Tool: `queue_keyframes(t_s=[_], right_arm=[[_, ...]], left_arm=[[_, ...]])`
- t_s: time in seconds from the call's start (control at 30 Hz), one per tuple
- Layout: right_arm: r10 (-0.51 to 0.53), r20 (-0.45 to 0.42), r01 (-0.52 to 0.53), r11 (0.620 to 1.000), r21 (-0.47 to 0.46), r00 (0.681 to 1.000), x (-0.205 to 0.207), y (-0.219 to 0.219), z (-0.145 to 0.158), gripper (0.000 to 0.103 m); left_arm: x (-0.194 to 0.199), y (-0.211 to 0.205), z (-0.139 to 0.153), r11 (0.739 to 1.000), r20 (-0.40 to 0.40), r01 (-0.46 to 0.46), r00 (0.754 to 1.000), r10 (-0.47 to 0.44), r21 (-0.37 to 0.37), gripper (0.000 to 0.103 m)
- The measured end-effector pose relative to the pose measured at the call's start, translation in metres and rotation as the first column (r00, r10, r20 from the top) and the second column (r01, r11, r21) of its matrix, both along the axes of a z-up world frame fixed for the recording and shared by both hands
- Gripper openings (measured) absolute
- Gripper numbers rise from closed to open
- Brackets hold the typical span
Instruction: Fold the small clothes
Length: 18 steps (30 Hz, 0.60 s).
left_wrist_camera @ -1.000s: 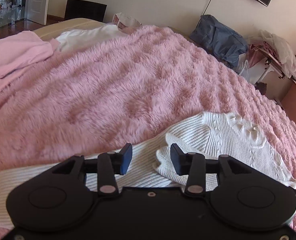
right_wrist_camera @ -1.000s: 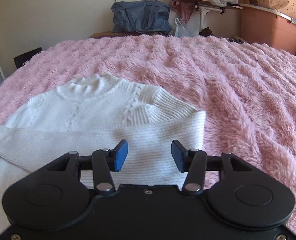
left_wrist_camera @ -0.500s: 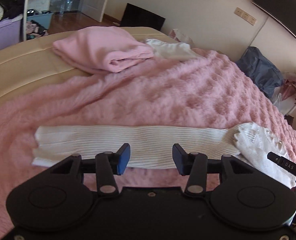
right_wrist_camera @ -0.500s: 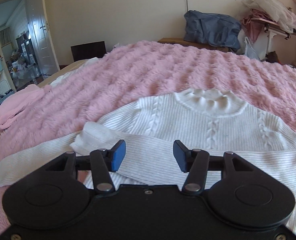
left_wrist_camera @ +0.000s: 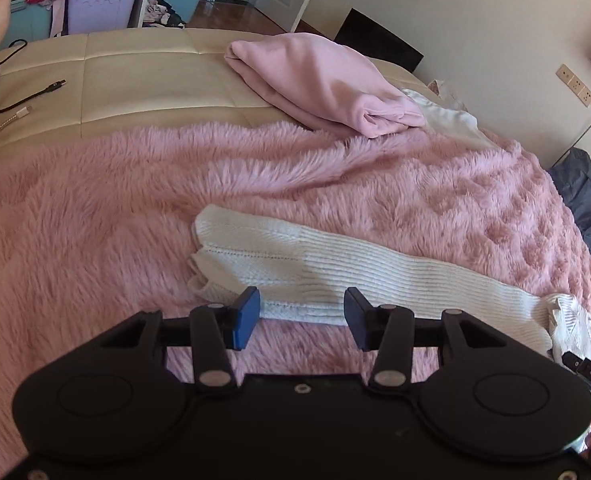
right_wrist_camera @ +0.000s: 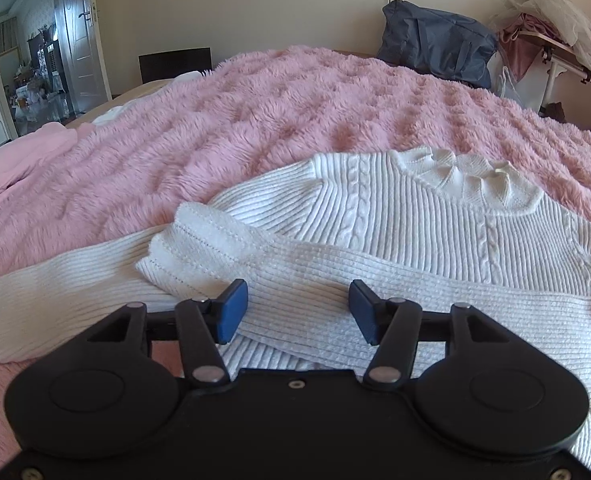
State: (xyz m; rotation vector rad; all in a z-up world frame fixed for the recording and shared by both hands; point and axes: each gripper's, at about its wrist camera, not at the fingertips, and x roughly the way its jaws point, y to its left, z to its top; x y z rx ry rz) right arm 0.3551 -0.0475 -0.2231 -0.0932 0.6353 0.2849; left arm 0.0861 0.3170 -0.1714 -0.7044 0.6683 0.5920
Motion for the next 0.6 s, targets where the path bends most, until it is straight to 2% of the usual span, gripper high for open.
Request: queue_keyframes(t_s=[0.07,0.17,0.27,0.33,0.4,0.5,0.6], right_arm=[[0.006,-0.001,-0.006,1.000,-0.006,1.000,0.000,0.001,0.000,0.058],[0.006,-0.008,-0.006,1.000,0.003,1.000,0.000,0.000,0.001,0.058],[0.007,-0.007,-0.007,1.000,0.004,1.000,-0.001,-0.001,0.002,0.059],[0.006,0.001,-0.006,1.000,-0.001,1.000,-0.002,0.000,0.003,0.059],[0.013,0.009,-0.013,1.000,0.000,1.000,-0.003,0.001,0.005,0.059],[0.024,0.022,-0.024,1.000,-0.002,0.999,-0.005,0.002,0.011,0.059],[0.029,0.034,-0.029,1.000,-0.002,0.999,-0.007,0.001,0.017,0.059]], left_arm=[[0.004,0.004,-0.001,0.999,0.013,-0.036,0.999,0.035,0.001,0.048],[0.000,0.008,0.002,0.994,0.014,-0.077,0.997,0.078,-0.074,0.047],[-0.015,0.000,0.007,0.989,0.018,-0.115,0.993,0.117,-0.096,0.047],[-0.023,-0.003,0.004,0.980,-0.004,-0.154,0.988,0.154,-0.125,0.047],[-0.028,-0.003,-0.002,0.974,0.014,-0.173,0.984,0.177,-0.147,0.047],[-0.023,0.004,-0.009,0.969,0.044,-0.186,0.980,0.195,-0.161,0.047],[-0.014,0.011,-0.009,0.972,0.068,-0.199,0.976,0.209,-0.126,0.046]])
